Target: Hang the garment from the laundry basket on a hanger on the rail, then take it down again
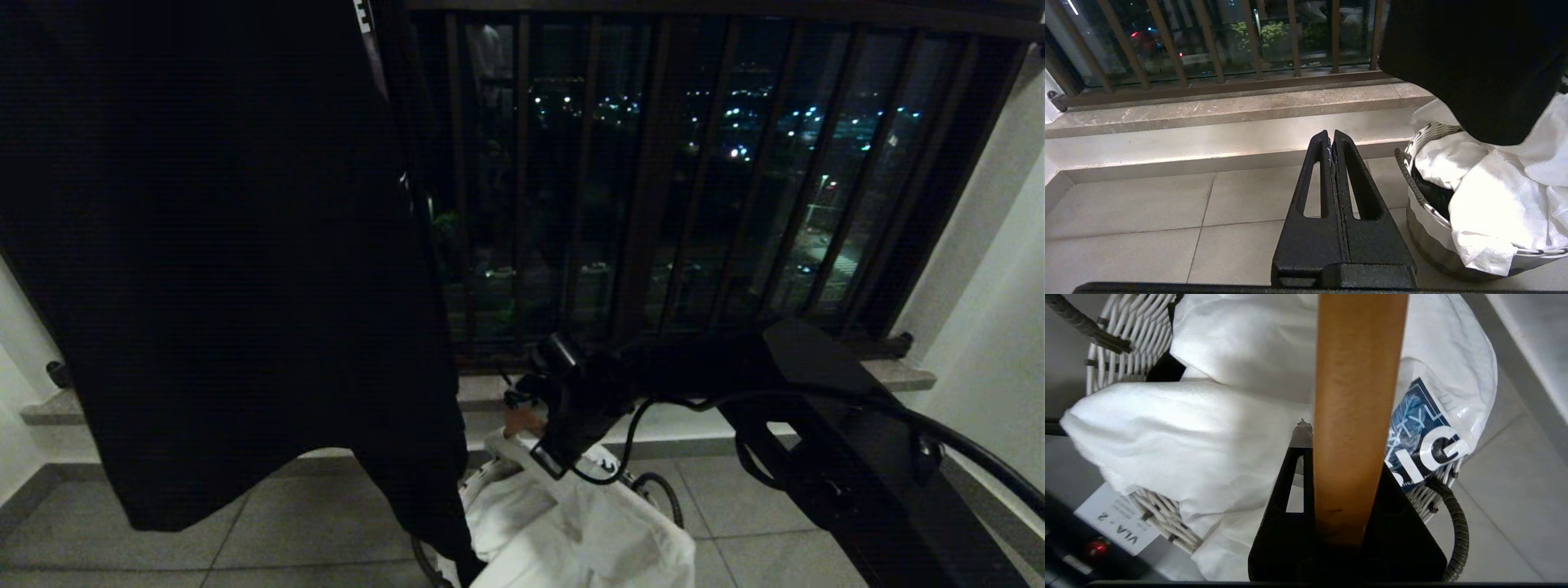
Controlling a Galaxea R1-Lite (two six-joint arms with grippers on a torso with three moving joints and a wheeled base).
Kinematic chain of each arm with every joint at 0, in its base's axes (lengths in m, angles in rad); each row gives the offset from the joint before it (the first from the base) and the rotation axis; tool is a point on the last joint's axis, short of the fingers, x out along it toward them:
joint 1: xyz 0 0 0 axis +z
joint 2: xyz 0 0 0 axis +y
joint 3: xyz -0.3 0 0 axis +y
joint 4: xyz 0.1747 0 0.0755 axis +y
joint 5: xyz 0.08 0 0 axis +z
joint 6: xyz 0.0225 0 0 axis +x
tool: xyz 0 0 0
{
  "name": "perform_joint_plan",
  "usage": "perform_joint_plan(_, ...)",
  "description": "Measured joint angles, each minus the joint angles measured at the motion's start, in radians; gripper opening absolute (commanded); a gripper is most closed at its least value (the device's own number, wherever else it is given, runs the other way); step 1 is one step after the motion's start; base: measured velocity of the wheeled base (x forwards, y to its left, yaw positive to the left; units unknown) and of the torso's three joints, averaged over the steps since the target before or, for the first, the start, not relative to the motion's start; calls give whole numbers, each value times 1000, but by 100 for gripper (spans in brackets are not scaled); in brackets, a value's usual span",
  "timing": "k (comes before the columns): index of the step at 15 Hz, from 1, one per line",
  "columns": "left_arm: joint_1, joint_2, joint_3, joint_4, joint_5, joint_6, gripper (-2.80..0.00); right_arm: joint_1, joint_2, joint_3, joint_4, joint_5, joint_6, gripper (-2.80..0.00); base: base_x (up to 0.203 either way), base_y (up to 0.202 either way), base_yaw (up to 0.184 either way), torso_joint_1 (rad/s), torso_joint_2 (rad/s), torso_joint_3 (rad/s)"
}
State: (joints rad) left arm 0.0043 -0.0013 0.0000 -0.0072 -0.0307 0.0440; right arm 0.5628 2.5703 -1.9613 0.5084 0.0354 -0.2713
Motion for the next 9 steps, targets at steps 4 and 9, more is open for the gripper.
perform_joint_plan(4,0,0,0,0,0,0,-280,4,11,4,-25,-17,5,-280,0,0,0,0,0,0)
perform_joint_plan(9,0,0,0,0,0,0,-280,6,15,14,-81,-55,83,-280,0,0,0,0,0,0)
